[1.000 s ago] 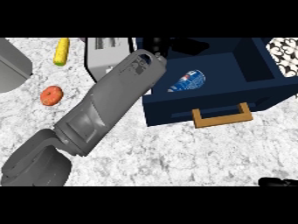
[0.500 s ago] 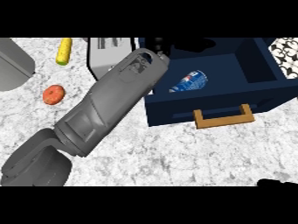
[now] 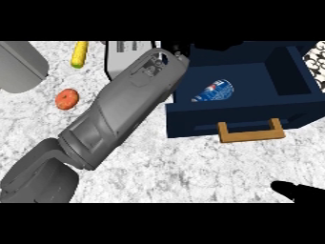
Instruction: Pick up the can, place it into the drawer and close the drawer
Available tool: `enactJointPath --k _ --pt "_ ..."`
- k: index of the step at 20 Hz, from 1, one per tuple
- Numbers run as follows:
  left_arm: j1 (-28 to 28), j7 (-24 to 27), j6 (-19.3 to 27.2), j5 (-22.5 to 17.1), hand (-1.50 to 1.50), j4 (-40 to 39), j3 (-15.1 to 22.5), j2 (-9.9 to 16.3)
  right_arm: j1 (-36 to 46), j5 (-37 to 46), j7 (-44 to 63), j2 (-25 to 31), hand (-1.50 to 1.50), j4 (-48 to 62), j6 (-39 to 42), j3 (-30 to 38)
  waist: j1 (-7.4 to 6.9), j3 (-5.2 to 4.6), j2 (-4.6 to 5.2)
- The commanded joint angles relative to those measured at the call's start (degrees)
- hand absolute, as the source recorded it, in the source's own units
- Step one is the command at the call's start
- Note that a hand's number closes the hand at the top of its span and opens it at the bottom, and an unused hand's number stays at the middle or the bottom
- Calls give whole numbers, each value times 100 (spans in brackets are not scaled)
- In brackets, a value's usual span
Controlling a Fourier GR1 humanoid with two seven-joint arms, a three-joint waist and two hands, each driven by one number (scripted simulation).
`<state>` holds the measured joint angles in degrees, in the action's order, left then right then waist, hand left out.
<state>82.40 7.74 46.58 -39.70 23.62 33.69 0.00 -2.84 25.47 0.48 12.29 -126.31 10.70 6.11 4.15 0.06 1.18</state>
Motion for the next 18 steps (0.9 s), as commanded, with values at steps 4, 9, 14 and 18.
enactJointPath --k 4,9,14,18 --pt "29 -99 162 -69 -150 155 127 0 810 1810 118 313 -150 930 -287 -694 -286 -5 -27" --pt "-7 -238 -50 74 -150 245 -32 149 558 2960 18 129 -150 1525 -829 -1271 -466 -7 -110" --pt "-32 -795 66 248 -150 738 50 315 1022 3439 -95 18 -150 2833 -1339 -1218 -563 -4 -144" --pt "-265 -1099 209 444 -150 1198 122 581 1251 3419 -441 -307 -150 3822 -2159 -1030 -565 -1 -137"
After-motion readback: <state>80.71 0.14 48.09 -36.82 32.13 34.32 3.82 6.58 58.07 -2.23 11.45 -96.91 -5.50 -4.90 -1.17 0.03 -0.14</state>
